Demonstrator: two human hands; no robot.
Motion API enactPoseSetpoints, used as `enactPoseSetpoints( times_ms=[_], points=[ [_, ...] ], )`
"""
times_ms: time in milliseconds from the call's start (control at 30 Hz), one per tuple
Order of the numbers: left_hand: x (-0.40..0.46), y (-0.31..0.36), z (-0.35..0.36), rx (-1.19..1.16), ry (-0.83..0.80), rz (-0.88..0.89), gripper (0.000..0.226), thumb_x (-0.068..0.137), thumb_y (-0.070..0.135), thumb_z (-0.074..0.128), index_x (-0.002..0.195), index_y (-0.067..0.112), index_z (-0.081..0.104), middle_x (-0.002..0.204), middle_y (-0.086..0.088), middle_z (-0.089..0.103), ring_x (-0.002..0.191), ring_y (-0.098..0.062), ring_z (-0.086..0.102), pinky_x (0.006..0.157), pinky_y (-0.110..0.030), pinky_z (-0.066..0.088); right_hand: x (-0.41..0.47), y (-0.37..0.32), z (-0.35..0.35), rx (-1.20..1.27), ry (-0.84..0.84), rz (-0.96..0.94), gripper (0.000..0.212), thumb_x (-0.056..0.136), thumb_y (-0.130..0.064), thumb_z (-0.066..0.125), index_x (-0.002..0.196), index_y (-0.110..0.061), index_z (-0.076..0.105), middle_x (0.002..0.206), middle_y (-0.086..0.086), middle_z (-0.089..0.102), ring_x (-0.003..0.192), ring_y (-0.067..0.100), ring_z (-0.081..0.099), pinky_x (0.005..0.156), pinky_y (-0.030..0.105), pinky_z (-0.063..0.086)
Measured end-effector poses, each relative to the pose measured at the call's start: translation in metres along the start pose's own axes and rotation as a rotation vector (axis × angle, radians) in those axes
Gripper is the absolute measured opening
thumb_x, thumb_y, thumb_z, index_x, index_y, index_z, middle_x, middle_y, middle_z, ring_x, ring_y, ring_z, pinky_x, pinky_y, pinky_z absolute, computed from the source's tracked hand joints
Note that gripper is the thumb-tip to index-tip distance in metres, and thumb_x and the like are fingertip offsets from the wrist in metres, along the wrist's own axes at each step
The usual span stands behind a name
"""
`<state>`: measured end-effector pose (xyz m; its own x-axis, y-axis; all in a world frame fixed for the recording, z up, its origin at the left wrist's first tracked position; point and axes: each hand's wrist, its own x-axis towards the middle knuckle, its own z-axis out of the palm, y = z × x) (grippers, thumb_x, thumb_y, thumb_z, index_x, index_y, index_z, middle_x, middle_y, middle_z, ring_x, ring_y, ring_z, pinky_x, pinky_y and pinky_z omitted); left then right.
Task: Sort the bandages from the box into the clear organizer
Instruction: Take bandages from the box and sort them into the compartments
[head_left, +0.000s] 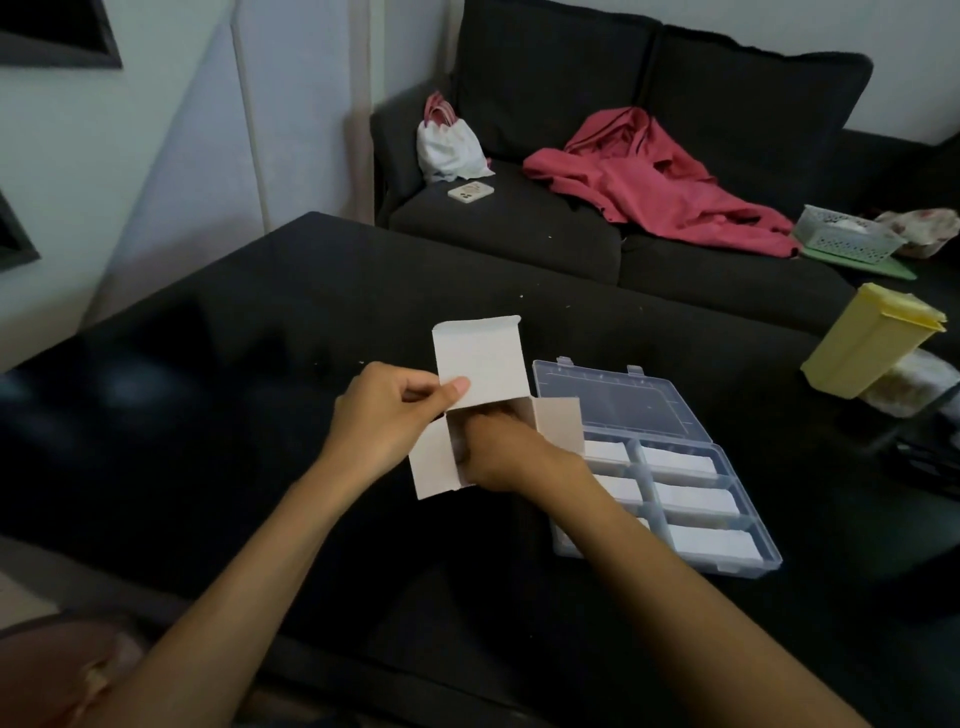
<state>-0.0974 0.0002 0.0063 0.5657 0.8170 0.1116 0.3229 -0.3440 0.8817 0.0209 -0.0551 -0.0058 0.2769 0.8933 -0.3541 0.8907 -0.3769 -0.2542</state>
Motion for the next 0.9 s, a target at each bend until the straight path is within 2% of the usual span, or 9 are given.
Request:
enactPoseSetpoints(
  times_ms=[200, 300, 367, 433, 533, 600, 667, 800, 900],
  points=[
    [0.005, -0.002, 0.000, -0.042, 0.020, -0.026, 0.027, 0.082, 0.047, 0.064, 0.081, 0.023, 0.076, 0.076, 0.007, 0.072, 0.080, -0.010, 0.067, 0.086, -0.044, 0.052, -0.001, 0.002, -0.003, -0.072, 0.304, -0.074, 0.036, 0.094, -0.015, 0.051, 0.130, -0.011, 0.048, 0.132, 0.010, 0.052, 0.117, 0.029, 0.051, 0.100, 0.036, 0.039],
    [0.009, -0.006, -0.001, -0.113, 0.019, -0.065, 0.026, 0.080, 0.047, 0.067, 0.078, 0.023, 0.076, 0.074, 0.007, 0.073, 0.080, -0.013, 0.069, 0.089, -0.047, 0.051, -0.002, 0.004, -0.009, -0.156, 0.344, -0.151, 0.036, 0.093, -0.012, 0.052, 0.129, -0.010, 0.050, 0.130, 0.010, 0.054, 0.114, 0.029, 0.054, 0.099, 0.035, 0.041],
    [0.012, -0.008, -0.003, -0.181, 0.050, -0.098, 0.022, 0.079, 0.043, 0.071, 0.076, 0.022, 0.076, 0.074, 0.006, 0.073, 0.081, -0.015, 0.069, 0.089, -0.046, 0.052, -0.005, 0.006, -0.013, -0.211, 0.355, -0.198, 0.030, 0.093, -0.011, 0.051, 0.123, -0.008, 0.054, 0.123, 0.012, 0.058, 0.107, 0.029, 0.056, 0.089, 0.033, 0.044],
    [0.013, -0.008, -0.006, -0.258, 0.079, -0.140, 0.017, 0.078, 0.038, 0.073, 0.076, 0.021, 0.076, 0.076, 0.005, 0.074, 0.080, -0.013, 0.069, 0.084, -0.038, 0.054, -0.013, 0.012, -0.017, -0.201, 0.369, -0.266, 0.023, 0.094, -0.012, 0.049, 0.114, -0.008, 0.060, 0.115, 0.013, 0.061, 0.099, 0.029, 0.058, 0.074, 0.027, 0.041],
    [0.013, -0.007, -0.008, -0.365, 0.103, -0.198, 0.014, 0.075, 0.031, 0.077, 0.077, 0.018, 0.075, 0.072, 0.006, 0.073, 0.069, -0.003, 0.068, 0.066, -0.021, 0.050, -0.030, 0.020, -0.021, -0.032, 0.320, -0.320, 0.026, 0.097, -0.016, 0.047, 0.119, -0.011, 0.059, 0.124, 0.010, 0.059, 0.103, 0.025, 0.060, 0.073, 0.019, 0.041],
    [0.014, -0.006, -0.006, -0.404, 0.086, -0.229, 0.013, 0.073, 0.032, 0.079, 0.076, 0.020, 0.074, 0.070, 0.009, 0.072, 0.069, -0.003, 0.067, 0.061, -0.017, 0.047, -0.039, 0.021, -0.024, 0.106, 0.265, -0.316, 0.024, 0.097, -0.017, 0.048, 0.116, -0.010, 0.060, 0.127, 0.008, 0.058, 0.108, 0.022, 0.059, 0.075, 0.020, 0.048],
    [0.014, -0.004, -0.004, -0.431, 0.044, -0.270, 0.011, 0.072, 0.032, 0.078, 0.076, 0.023, 0.073, 0.071, 0.012, 0.071, 0.075, -0.003, 0.065, 0.064, -0.018, 0.047, -0.043, 0.024, -0.029, 0.206, 0.199, -0.300, 0.022, 0.096, -0.018, 0.050, 0.112, -0.009, 0.062, 0.128, 0.009, 0.058, 0.108, 0.020, 0.059, 0.077, 0.026, 0.055],
    [0.021, -0.003, -0.003, -0.450, 0.000, -0.315, 0.021, 0.074, 0.037, 0.076, 0.090, 0.025, 0.072, 0.095, 0.004, 0.072, 0.096, -0.014, 0.065, 0.090, -0.032, 0.050, -0.048, 0.033, -0.042, 0.380, 0.121, -0.231, 0.026, 0.095, -0.018, 0.052, 0.116, -0.009, 0.063, 0.127, 0.007, 0.058, 0.089, 0.011, 0.058, 0.071, 0.021, 0.055],
    [0.023, 0.006, -0.005, -0.512, -0.026, -0.285, 0.043, 0.080, 0.053, 0.063, 0.113, 0.026, 0.063, 0.107, 0.005, 0.067, 0.099, -0.010, 0.062, 0.077, -0.026, 0.048, -0.046, 0.039, -0.045, 0.607, 0.120, -0.154, 0.027, 0.094, -0.017, 0.053, 0.119, -0.012, 0.062, 0.111, -0.002, 0.061, 0.080, 0.010, 0.061, 0.068, 0.018, 0.056]
  ],
)
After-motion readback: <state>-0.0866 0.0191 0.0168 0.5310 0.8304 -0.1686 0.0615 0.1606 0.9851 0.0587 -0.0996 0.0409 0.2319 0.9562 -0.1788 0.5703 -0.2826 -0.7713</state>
